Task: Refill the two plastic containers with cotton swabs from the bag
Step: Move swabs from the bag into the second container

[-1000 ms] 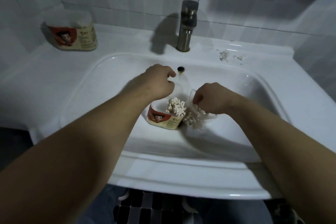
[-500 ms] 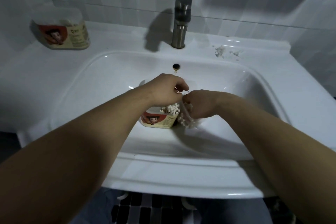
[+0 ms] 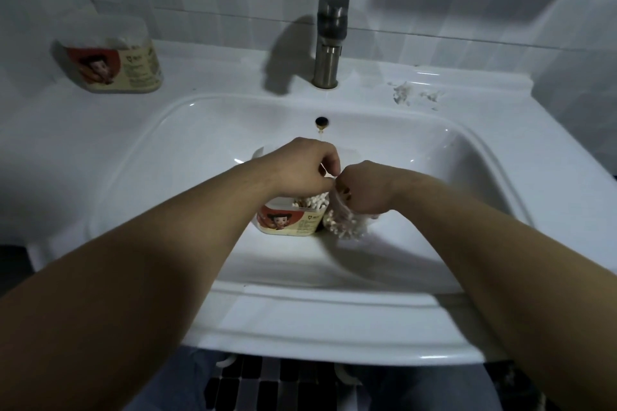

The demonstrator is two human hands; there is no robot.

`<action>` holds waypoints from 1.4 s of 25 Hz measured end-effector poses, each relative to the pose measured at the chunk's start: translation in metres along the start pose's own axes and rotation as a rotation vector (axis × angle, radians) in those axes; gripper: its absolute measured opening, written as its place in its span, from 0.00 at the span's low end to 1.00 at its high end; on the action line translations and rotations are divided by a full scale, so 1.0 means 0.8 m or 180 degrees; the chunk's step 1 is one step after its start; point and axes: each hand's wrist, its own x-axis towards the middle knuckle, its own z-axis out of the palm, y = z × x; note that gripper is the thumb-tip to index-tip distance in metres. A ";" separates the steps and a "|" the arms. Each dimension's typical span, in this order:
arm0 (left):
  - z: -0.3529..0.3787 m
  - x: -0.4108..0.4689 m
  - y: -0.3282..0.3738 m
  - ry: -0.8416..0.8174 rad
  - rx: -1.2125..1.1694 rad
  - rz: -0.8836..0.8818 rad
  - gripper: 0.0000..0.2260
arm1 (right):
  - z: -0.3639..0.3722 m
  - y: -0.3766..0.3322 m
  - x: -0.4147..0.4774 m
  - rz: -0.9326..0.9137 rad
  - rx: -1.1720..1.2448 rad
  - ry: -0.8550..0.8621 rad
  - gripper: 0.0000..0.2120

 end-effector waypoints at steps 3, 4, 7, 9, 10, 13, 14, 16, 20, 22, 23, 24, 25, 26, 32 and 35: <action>0.001 0.000 0.002 -0.0022 0.0000 0.0014 0.08 | 0.004 0.001 0.003 0.0005 -0.0010 0.0286 0.14; 0.000 0.000 0.002 -0.0019 -0.0015 0.0021 0.07 | 0.004 0.003 0.004 0.0016 0.0001 0.0373 0.12; 0.000 -0.001 0.003 0.0063 -0.0057 -0.0041 0.03 | -0.001 0.011 0.002 0.0019 0.0008 0.0599 0.09; 0.003 0.001 0.004 0.0178 -0.0043 -0.0136 0.06 | -0.004 0.015 0.000 0.0028 0.0137 0.0640 0.13; 0.006 0.003 0.003 0.0246 -0.0023 -0.0206 0.08 | -0.004 0.015 -0.001 0.0002 0.0197 0.0660 0.15; 0.011 0.006 0.005 0.0449 0.0041 -0.0408 0.10 | -0.005 0.014 0.000 -0.0034 0.0218 0.0658 0.14; 0.012 0.008 0.006 0.0464 0.0035 -0.0426 0.09 | -0.005 0.015 0.000 -0.0040 0.0236 0.0659 0.13; 0.011 0.009 0.008 0.0423 0.0009 -0.0405 0.07 | -0.007 0.016 -0.001 -0.0053 0.0357 0.0691 0.12; 0.005 0.006 0.010 0.0372 -0.0033 -0.0499 0.05 | -0.011 0.027 0.000 -0.0028 0.0515 0.0758 0.14; 0.004 0.006 0.009 0.0300 0.0020 -0.0532 0.04 | -0.012 0.033 -0.001 0.0034 0.0689 0.0802 0.11; 0.004 0.005 0.008 0.0278 0.0051 -0.0538 0.04 | -0.012 0.035 -0.002 0.0049 0.0807 0.0838 0.09; 0.004 0.004 0.008 0.0278 0.0056 -0.0536 0.03 | -0.013 0.036 -0.004 0.0065 0.0954 0.0856 0.08; 0.004 0.004 0.008 0.0287 0.0052 -0.0526 0.03 | -0.014 0.036 -0.006 0.0069 0.1127 0.0843 0.08; 0.003 0.003 0.008 0.0281 0.0049 -0.0509 0.04 | -0.014 0.036 -0.008 0.0065 0.1347 0.0801 0.09; 0.005 0.003 0.012 0.0198 0.0056 -0.0404 0.06 | -0.011 0.035 -0.008 0.0027 0.2279 0.0369 0.09; 0.006 0.003 0.013 0.0203 0.0082 -0.0435 0.06 | -0.006 0.028 -0.009 0.0076 0.2176 0.0186 0.06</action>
